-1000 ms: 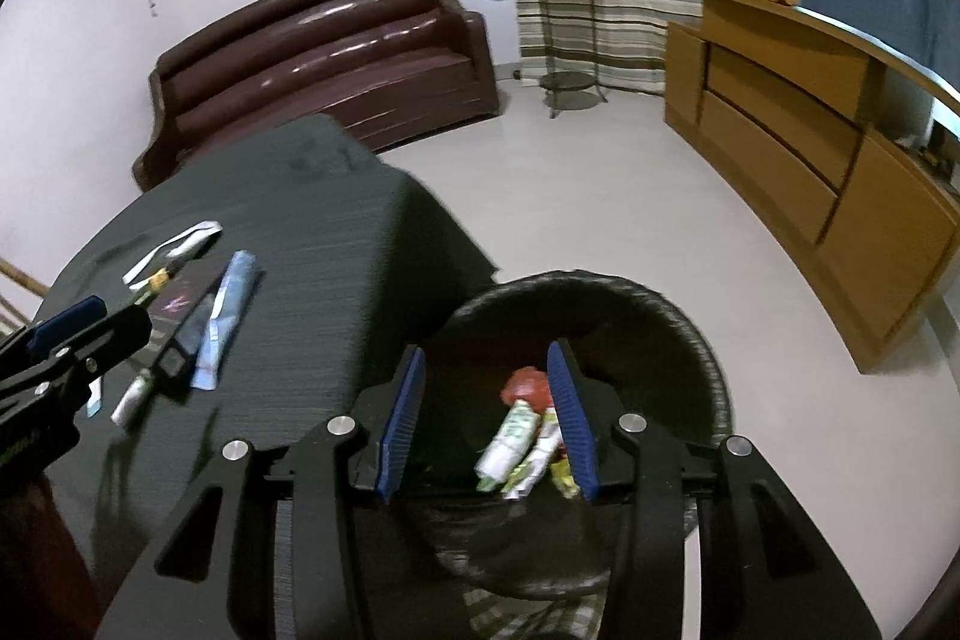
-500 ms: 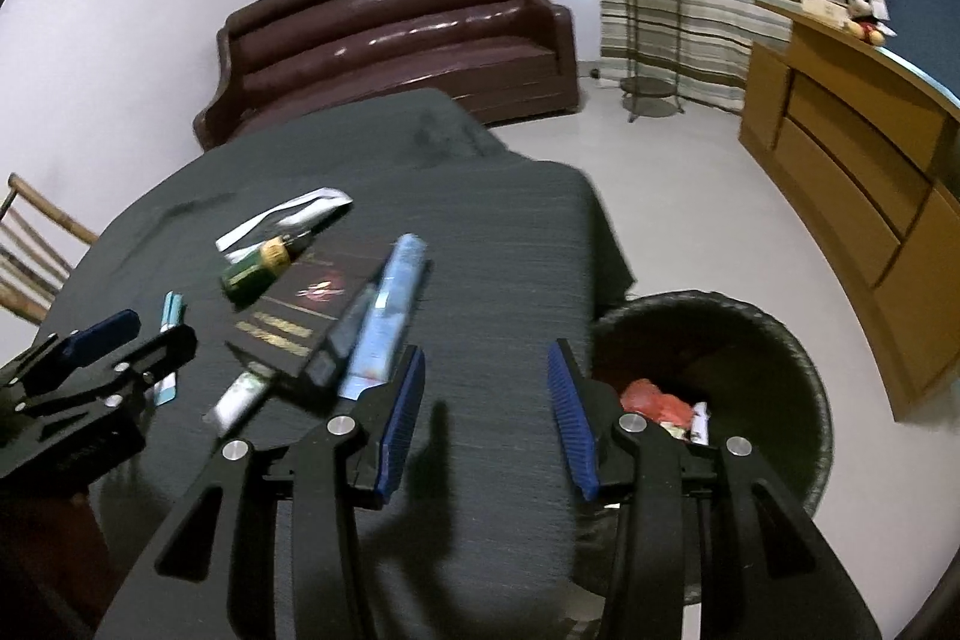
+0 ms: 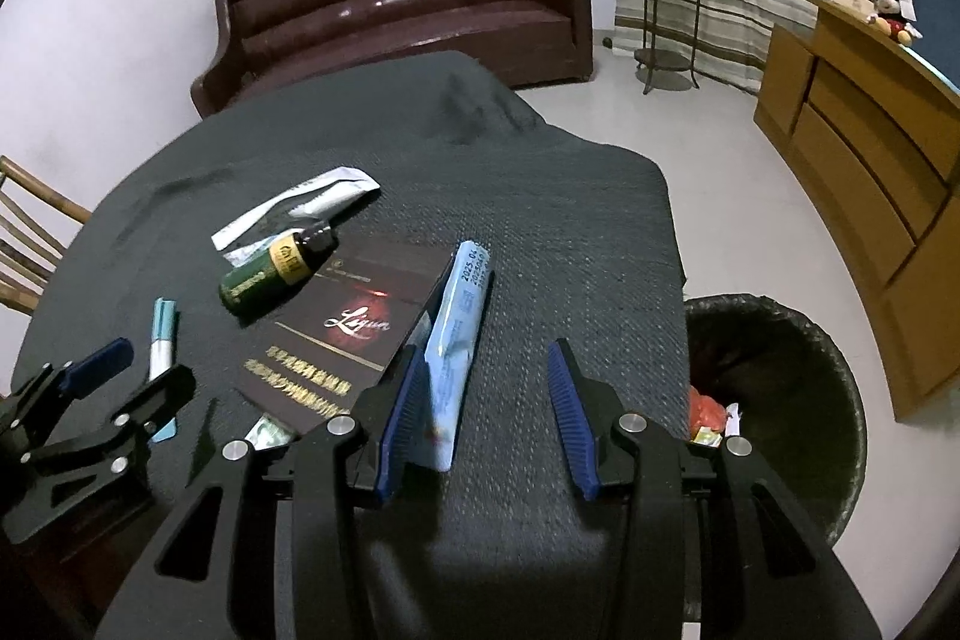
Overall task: Collect trash
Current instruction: 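Lower the right gripper onto the light-blue printed tube and close it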
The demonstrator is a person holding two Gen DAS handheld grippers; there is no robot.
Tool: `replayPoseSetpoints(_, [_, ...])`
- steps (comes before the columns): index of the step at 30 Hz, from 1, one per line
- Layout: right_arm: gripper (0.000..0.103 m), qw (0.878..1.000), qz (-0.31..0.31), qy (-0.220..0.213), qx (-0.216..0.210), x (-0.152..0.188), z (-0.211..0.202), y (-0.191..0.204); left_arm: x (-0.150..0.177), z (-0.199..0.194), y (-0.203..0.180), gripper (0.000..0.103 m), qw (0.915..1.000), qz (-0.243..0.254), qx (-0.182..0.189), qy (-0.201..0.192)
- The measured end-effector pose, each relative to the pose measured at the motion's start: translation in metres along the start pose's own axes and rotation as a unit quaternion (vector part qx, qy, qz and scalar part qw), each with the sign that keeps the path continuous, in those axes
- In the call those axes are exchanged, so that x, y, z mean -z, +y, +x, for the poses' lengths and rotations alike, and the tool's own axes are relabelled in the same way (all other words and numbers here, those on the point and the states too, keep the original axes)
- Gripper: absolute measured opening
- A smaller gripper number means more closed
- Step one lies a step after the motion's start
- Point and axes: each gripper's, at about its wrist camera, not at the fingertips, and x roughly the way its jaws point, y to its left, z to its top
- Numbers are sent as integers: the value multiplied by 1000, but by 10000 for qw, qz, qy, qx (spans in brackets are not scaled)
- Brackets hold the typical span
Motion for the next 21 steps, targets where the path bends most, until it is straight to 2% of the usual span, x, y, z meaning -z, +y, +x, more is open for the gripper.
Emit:
replayPoseSetpoints(8, [43,9996,-243,66,126,-2,7,12,-1,5,11,72,9997,-182,65,118])
replayPoseSetpoints(15, [28,9992,-340,-3,221,0,4,10,0,12,17,72,9988,-382,121,295])
replayPoseSetpoints(21, [26,9994,-313,-52,166,3,1,9,0,11,20,72,9979,-561,75,313])
